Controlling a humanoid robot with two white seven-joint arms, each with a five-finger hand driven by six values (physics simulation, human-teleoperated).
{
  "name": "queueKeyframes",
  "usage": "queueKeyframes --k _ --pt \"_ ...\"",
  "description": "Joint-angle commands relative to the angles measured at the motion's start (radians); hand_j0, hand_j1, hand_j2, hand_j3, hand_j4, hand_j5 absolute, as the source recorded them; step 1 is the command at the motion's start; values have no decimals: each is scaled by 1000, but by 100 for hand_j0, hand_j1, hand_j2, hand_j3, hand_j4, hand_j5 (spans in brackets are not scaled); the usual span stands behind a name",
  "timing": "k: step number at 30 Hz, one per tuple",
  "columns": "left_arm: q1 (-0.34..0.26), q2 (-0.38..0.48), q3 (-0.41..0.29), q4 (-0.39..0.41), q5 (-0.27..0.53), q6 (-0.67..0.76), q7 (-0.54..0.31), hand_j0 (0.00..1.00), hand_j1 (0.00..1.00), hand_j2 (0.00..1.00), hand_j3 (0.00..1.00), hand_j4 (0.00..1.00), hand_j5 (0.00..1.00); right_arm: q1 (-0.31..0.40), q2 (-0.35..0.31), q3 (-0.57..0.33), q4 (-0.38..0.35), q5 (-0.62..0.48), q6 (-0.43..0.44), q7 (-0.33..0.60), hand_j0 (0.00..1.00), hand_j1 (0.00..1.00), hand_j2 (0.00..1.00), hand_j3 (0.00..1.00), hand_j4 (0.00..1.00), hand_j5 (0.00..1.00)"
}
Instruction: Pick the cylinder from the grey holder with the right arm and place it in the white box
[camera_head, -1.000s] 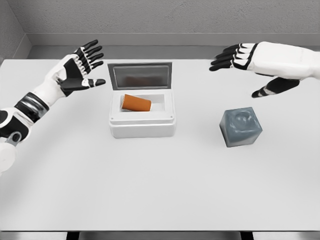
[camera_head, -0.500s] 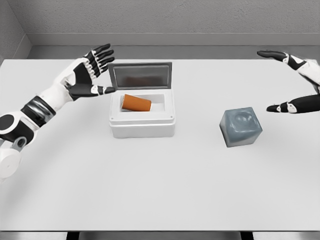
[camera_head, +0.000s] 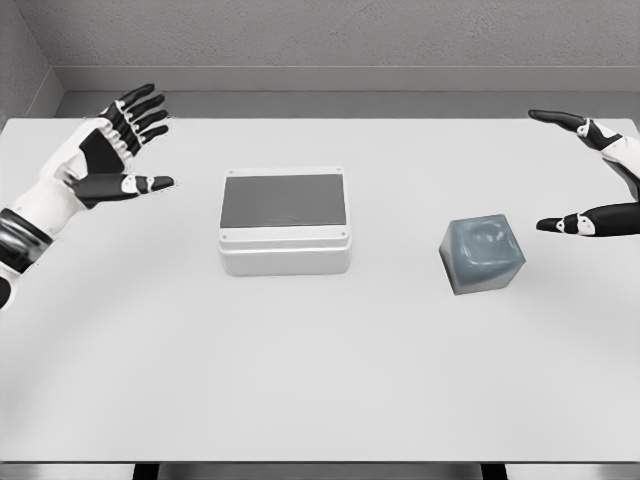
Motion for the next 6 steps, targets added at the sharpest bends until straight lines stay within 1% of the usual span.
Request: queueKeyframes --k 1,3,5,6 --pt "2 31 59 11 4 -38 1 100 100 100 100 100 100 0 -1 -1 0 -8 3 0 100 100 100 100 100 100" --pt "9 34 63 13 4 -86 0 100 100 100 100 100 100 0 -1 -1 0 -8 3 0 100 100 100 100 100 100" --pt "31 34 80 22 2 -86 0 100 100 100 100 100 100 0 -1 -1 0 -8 3 0 100 100 100 100 100 100" --pt "34 48 80 22 2 -86 0 100 100 100 100 100 100 0 -1 -1 0 -8 3 0 100 100 100 100 100 100"
